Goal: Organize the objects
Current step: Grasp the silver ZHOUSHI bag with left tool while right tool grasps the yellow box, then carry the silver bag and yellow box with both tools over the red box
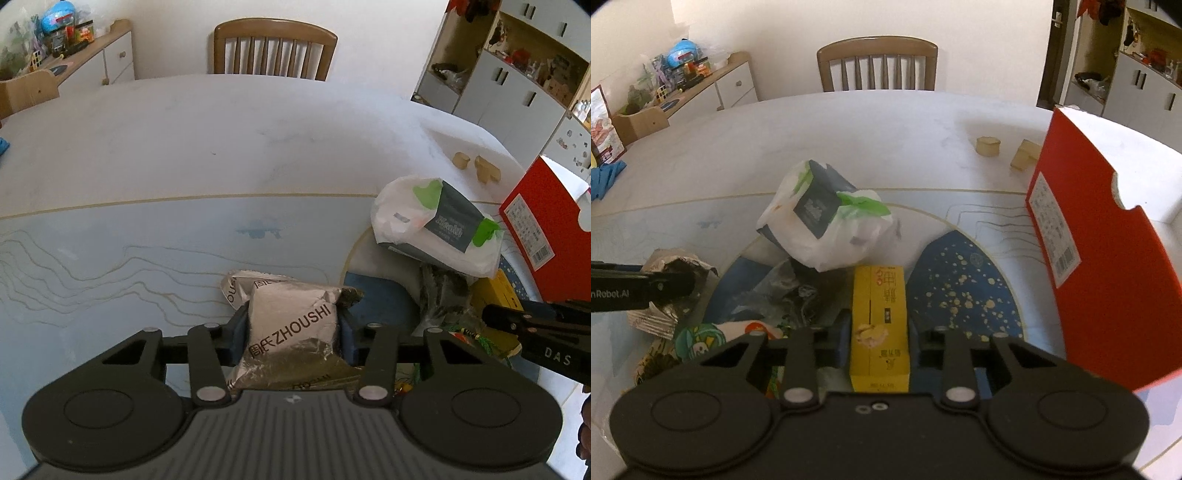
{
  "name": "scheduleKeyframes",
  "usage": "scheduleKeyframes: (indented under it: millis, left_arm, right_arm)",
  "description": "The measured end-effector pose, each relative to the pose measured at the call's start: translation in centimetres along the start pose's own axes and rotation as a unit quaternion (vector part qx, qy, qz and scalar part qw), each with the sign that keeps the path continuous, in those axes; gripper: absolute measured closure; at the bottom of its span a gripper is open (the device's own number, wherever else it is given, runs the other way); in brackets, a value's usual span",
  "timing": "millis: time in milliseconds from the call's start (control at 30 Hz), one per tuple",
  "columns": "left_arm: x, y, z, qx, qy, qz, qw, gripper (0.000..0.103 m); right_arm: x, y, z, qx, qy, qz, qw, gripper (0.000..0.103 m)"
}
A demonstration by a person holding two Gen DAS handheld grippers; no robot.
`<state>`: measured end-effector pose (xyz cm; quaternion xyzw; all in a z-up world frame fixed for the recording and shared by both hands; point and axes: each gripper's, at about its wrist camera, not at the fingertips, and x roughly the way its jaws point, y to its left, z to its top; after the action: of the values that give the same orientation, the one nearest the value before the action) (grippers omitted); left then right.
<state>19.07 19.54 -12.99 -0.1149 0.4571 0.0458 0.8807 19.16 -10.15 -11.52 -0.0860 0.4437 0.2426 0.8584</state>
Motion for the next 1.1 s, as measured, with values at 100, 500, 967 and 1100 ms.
scheduleKeyframes:
  millis: [100,500,967,1100]
  left_arm:
    - [-0.2,0.0,0.0,-0.003,-0.002,-0.001,1.0000,0.056]
    - [-4.8,-0.9,0.4,-0.005,-0.041,-0.023,0.9989,0.057]
    - [-10.9,-7.1,1.7,0.033,-0.102,-0.041,0.9934,0.057]
    - [-11.3,-10.0,2.3,0.045,-0.110,-0.039,0.9922,0.057]
  right_arm:
    - [-0.8,-0.3,-0.1,0.010,-0.004,0.001,1.000,0.075]
    - [-6.7,-1.4,0.1,0.048,-0.030,0.009,0.998,0.075]
    - [-13.2,-5.1,1.0,0.071,-0.091,0.004,0.993,0.075]
    - [-13.9,-7.4,1.2,0.070,-0.101,0.003,0.992,0.075]
